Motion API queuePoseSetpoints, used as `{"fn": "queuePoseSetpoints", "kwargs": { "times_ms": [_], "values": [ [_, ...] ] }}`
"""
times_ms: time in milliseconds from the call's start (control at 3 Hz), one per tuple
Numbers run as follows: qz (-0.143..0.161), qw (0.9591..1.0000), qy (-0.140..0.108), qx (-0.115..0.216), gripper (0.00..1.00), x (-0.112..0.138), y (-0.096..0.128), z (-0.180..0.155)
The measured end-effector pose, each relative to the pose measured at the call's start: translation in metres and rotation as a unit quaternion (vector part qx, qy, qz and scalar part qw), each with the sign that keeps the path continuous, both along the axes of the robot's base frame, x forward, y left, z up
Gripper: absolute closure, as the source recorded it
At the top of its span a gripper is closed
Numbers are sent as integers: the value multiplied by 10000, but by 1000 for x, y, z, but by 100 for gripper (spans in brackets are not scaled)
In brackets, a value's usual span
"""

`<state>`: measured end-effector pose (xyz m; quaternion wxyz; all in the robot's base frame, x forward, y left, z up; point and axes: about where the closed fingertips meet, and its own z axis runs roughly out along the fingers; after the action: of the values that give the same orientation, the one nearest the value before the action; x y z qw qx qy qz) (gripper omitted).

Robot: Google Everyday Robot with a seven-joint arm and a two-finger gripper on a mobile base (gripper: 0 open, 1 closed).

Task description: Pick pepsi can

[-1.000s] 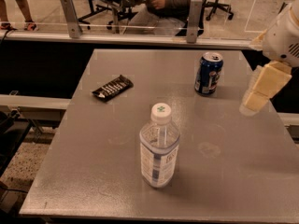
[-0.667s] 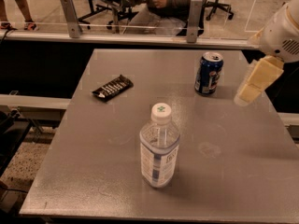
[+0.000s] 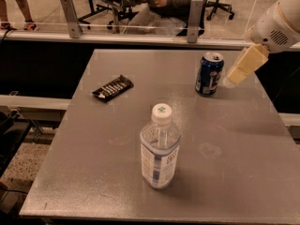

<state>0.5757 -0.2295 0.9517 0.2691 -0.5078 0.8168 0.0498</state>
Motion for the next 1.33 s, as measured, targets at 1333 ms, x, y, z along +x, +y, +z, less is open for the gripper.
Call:
{"fn": "queuePoseSetpoints", "kwargs": {
  "times_ms": [1333],
  "values": [
    [-11,9984,363,432,0,55,32,-54]
  ]
}}
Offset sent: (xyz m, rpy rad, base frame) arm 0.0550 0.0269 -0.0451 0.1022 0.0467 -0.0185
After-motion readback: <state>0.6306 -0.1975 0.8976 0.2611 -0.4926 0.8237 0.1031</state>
